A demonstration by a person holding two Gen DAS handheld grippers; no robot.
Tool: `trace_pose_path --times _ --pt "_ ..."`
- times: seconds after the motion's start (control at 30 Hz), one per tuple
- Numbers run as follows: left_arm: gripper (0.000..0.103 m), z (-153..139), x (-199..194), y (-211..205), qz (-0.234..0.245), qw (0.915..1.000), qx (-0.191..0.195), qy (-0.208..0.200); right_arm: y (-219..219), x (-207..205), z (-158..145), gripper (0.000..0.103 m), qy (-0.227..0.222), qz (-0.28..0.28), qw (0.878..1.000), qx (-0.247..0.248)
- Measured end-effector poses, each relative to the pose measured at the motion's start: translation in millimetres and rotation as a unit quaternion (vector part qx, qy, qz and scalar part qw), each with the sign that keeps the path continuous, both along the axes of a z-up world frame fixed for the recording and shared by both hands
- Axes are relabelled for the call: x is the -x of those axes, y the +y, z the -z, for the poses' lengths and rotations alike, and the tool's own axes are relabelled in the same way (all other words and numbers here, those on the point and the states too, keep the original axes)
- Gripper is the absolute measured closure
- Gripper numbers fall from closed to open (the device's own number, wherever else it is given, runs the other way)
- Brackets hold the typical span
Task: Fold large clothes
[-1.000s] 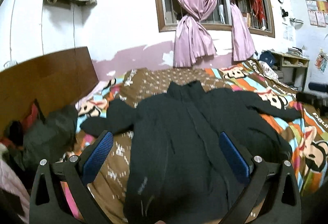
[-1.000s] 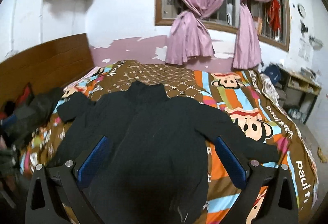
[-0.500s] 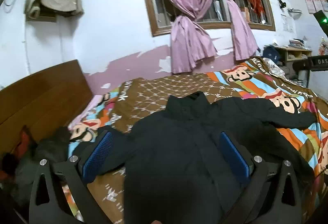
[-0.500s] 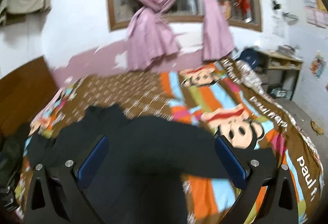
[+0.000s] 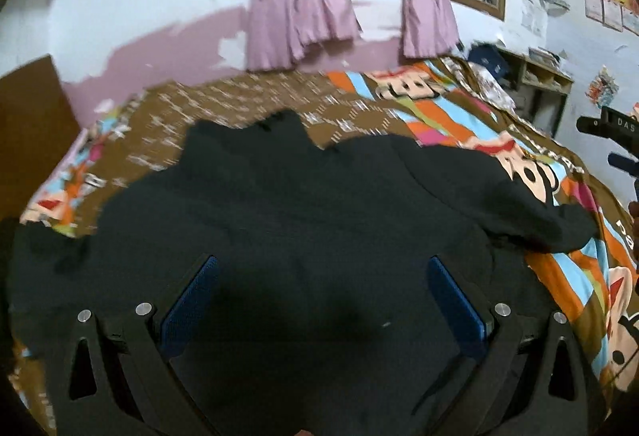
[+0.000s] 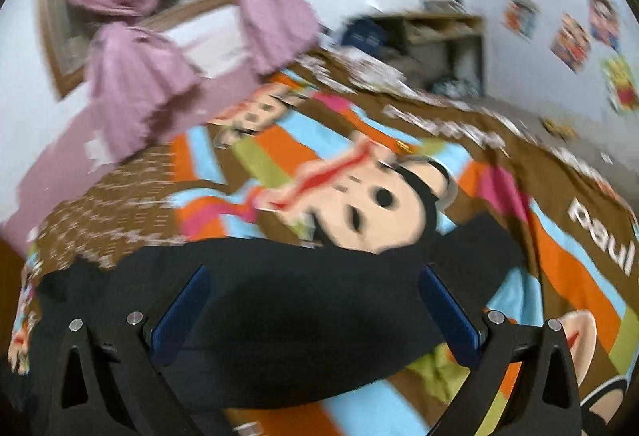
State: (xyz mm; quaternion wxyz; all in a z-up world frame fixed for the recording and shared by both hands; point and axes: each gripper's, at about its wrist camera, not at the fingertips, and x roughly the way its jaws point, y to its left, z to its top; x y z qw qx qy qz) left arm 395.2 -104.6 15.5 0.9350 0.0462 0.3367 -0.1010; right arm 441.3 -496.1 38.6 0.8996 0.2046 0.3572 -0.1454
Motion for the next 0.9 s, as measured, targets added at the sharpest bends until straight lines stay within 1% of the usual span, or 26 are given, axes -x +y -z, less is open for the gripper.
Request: trace_pose_path --times 0.07,0.13,0.2,0.3,0.33,0.37,0.4,0.43,0.5,0.53,0.57,0.6,0.63,0.67,0.7,0.73,0.8,0.9 --pt "0.002 12.0 -15.2 -12.8 0.011 0.9999 0.0 0.009 -25.1 2.5 26.6 0.0 0.033 0.036 0.999 -0.025" --pt "0.002 24.1 -27.7 -23.5 0.017 0.9997 -0.003 0.015 -51.1 8.6 49.3 0.0 0.063 0.08 0.993 -0.052" --pt "0.002 33.2 -36.0 -31.5 0.018 0.9996 -0.003 0.021 -79.6 17.6 74.2 0.0 0.096 0.124 0.984 -0.087" --pt "0.002 45.8 -48.9 -42.1 0.024 0.9992 0.007 0.031 -101.1 28.1 100.4 0.0 0.122 0.157 0.973 -0.117" --pt "0.002 49.5 -51.9 -45.3 0.025 0.9991 0.008 0.034 -105.5 31.0 107.9 0.0 0.121 0.16 0.97 -0.137" --pt "0.002 53.7 -54.9 -48.4 0.025 0.999 0.005 0.037 -110.0 33.1 117.1 0.0 0.112 0.157 0.966 -0.173" --pt "0.002 57.9 -56.5 -50.7 0.025 0.9989 0.003 0.04 -111.9 33.2 126.9 0.0 0.103 0.155 0.959 -0.211" --pt "0.002 64.0 -58.9 -52.7 0.025 0.9987 -0.001 0.045 -113.7 33.3 133.6 0.0 0.097 0.158 0.954 -0.237" --pt "0.002 74.3 -61.5 -54.6 0.025 0.998 -0.007 0.058 -116.3 35.2 149.3 0.0 0.064 0.158 0.938 -0.301" --pt "0.002 78.9 -63.0 -55.1 0.025 0.9974 -0.009 0.067 -117.0 36.7 155.1 0.0 0.05 0.155 0.932 -0.324" --pt "0.002 85.8 -65.9 -55.8 0.03 0.9962 -0.009 0.081 -118.1 36.7 160.0 0.0 0.044 0.157 0.928 -0.336" --pt "0.002 92.6 -69.1 -55.1 0.035 0.9946 -0.006 0.097 -117.3 38.9 164.9 0.0 0.039 0.163 0.924 -0.345" --pt "0.002 96.1 -71.4 -52.5 0.036 0.9939 0.002 0.104 -118.0 39.6 168.5 0.001 0.039 0.168 0.922 -0.346" --pt "0.002 96.9 -72.3 -49.1 0.035 0.9936 0.012 0.106 -117.5 39.0 169.8 0.011 0.041 0.173 0.922 -0.343" --pt "0.002 98.1 -72.8 -45.9 0.033 0.9935 0.02 0.107 -117.2 38.8 169.4 0.032 0.043 0.175 0.924 -0.337" --pt "0.002 99.7 -72.6 -43.8 0.032 0.9933 0.024 0.108 -117.6 39.8 168.1 0.044 0.04 0.173 0.925 -0.335" --pt "0.002 101.9 -69.9 -40.4 0.033 0.993 0.032 0.108 -117.6 40.9 161.1 0.077 0.023 0.171 0.927 -0.333" --pt "0.001 106.9 -72.0 -35.5 0.034 0.9918 0.048 0.114 -111.4 37.0 138.7 0.089 0.009 0.168 0.94 -0.297"
